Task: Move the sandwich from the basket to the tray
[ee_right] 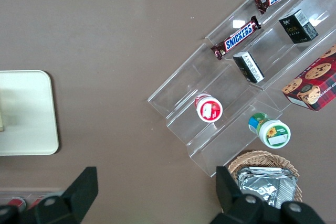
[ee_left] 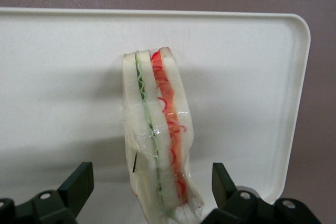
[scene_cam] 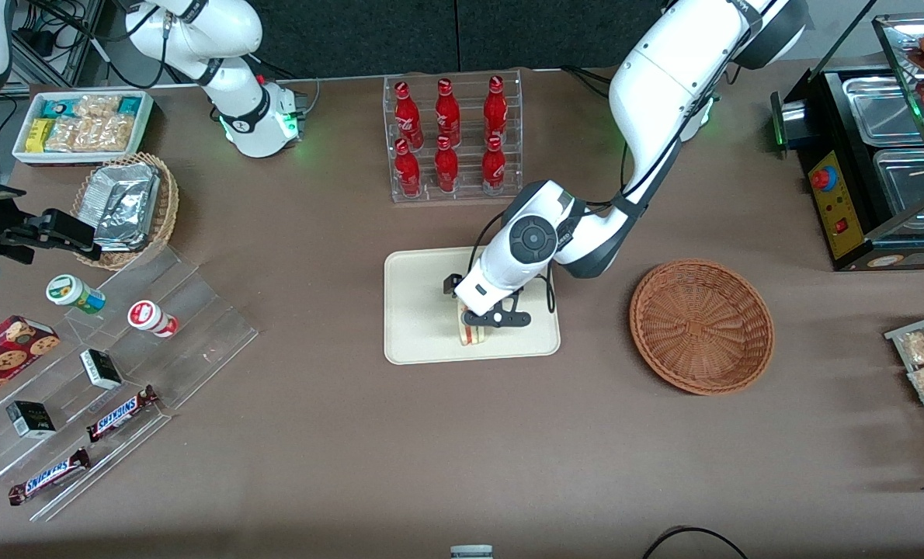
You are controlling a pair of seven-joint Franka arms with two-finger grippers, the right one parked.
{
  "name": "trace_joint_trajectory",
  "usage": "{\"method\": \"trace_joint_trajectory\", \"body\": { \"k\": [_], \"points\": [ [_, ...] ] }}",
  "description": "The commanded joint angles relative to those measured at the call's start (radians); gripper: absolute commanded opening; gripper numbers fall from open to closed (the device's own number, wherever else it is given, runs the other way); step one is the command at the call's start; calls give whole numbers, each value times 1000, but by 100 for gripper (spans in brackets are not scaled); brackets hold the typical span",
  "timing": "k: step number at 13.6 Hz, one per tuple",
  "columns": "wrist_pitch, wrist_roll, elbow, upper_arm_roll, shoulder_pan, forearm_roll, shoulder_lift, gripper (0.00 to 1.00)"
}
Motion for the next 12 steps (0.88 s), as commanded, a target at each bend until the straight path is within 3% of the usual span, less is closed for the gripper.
{"method": "trace_joint_trajectory", "body": {
  "k": [1, 6, 8, 12],
  "points": [
    [-63, -17, 12, 11, 0, -4, -53, 99],
    [-260, -31, 13, 97, 2, -15, -216, 99],
    [-361, -87, 12, 155, 2, -18, -296, 99],
    [-549, -29, 13, 317, 2, -16, -434, 99]
  ]
}}
